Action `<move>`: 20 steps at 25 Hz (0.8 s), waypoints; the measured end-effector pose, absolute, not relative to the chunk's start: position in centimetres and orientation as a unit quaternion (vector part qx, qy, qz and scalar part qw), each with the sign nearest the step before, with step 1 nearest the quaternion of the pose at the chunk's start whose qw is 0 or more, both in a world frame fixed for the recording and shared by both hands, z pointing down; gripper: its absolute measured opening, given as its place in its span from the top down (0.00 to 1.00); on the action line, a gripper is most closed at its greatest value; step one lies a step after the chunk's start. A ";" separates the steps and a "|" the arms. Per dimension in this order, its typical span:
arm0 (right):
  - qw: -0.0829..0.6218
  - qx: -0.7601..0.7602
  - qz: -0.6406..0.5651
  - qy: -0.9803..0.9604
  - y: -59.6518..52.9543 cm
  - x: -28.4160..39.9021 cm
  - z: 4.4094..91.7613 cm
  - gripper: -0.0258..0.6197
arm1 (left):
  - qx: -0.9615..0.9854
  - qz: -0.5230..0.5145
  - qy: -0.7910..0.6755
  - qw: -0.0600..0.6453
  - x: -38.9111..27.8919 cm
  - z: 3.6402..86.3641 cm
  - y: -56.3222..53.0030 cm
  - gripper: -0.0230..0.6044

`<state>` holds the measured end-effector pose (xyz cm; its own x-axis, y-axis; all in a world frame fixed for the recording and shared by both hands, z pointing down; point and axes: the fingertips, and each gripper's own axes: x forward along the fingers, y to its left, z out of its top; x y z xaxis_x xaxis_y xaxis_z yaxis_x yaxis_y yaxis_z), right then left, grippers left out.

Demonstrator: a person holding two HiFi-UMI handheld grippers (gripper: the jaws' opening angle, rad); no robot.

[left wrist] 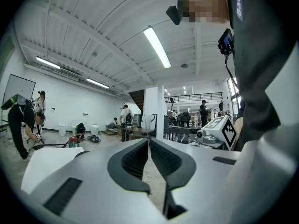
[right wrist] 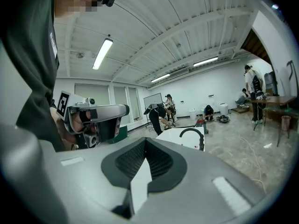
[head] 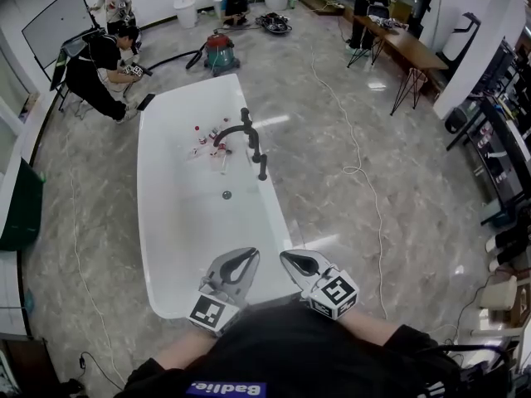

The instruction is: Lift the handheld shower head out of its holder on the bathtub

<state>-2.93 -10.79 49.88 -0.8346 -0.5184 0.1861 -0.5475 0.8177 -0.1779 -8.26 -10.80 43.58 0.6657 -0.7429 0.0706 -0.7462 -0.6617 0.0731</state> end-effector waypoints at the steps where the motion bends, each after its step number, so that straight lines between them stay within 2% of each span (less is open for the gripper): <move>1: 0.066 0.277 0.114 -0.952 -11.0 -3.0 50.0 0.96 | 0.910 0.020 -0.410 0.049 -8.2 43.7 -11.2 0.95; 7: 0.067 0.267 0.122 -0.954 -12.1 -2.0 50.6 0.96 | 0.908 0.039 -0.414 0.047 -7.2 44.2 -13.7 0.94; 10: 0.067 0.266 0.127 -0.953 -12.5 -1.5 50.8 0.96 | 0.909 0.047 -0.411 0.048 -7.0 44.4 -15.0 0.85; 20: 0.062 0.285 0.145 -0.945 -14.1 1.5 52.1 0.96 | 0.903 0.086 -0.420 0.023 -6.6 45.3 -20.6 0.78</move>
